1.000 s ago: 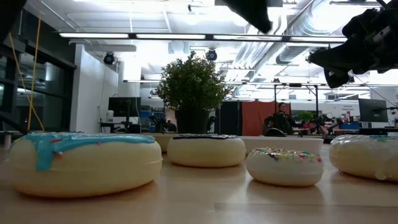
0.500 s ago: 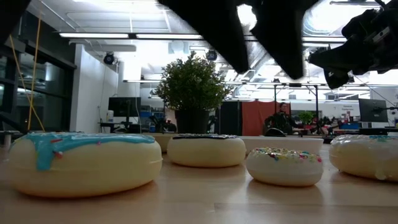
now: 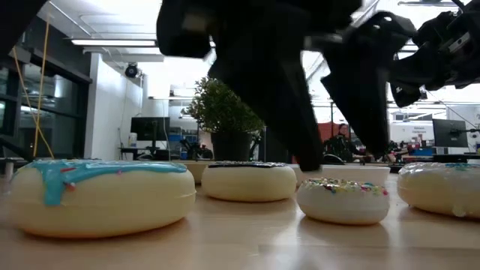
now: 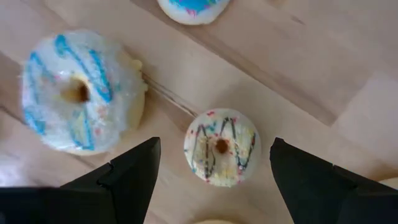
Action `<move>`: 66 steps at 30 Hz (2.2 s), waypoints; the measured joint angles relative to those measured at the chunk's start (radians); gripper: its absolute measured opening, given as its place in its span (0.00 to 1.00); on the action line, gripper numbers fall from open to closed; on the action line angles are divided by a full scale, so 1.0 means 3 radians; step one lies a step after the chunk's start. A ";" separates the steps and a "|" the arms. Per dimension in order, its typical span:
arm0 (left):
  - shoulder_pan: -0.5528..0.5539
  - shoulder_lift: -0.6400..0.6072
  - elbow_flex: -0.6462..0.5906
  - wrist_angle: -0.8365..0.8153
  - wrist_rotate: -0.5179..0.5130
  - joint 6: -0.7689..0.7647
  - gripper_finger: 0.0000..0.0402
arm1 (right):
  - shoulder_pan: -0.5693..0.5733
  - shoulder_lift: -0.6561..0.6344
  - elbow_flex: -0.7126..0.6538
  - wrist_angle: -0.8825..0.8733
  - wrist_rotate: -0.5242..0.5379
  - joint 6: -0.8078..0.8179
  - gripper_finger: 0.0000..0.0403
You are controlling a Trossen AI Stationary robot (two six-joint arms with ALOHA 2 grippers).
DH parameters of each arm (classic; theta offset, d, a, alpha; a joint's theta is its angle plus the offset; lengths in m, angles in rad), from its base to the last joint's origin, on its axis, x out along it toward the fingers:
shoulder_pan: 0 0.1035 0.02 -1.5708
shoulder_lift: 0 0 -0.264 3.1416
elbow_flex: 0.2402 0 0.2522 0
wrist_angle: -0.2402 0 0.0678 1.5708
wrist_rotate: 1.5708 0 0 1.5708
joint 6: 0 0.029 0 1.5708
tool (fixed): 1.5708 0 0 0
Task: Pick & Place donuts
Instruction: Put the small white donut on the brown plate
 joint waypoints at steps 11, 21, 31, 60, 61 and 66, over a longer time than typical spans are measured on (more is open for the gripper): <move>0.0063 0.0008 -0.0004 0.0029 0.0089 0.0051 0.73 | 0.0000 0.0021 0.0001 0.0005 -0.0001 0.0000 0.00; 0.0117 0.0008 -0.0004 0.0031 0.0252 0.0106 0.73 | 0.0000 0.0019 0.0001 0.0005 -0.0001 0.0001 0.00; 0.0131 0.0054 -0.0006 -0.0026 0.0317 0.0319 0.73 | 0.0001 0.0019 0.0000 0.0008 -0.0001 0.0001 0.00; 0.0162 0.0092 -0.0024 0.0087 0.0501 0.0490 0.73 | 0.0001 0.0019 0.0001 0.0008 -0.0001 0.0000 0.00; 0.0173 0.0092 -0.0024 0.0085 0.0502 0.0490 0.73 | 0.0001 0.0019 0.0001 0.0006 -0.0001 0.0000 0.00; 0.0192 0.0092 -0.0024 0.0040 0.0556 0.0485 0.73 | 0.0000 0.0019 0.0001 0.0008 -0.0001 0.0000 0.00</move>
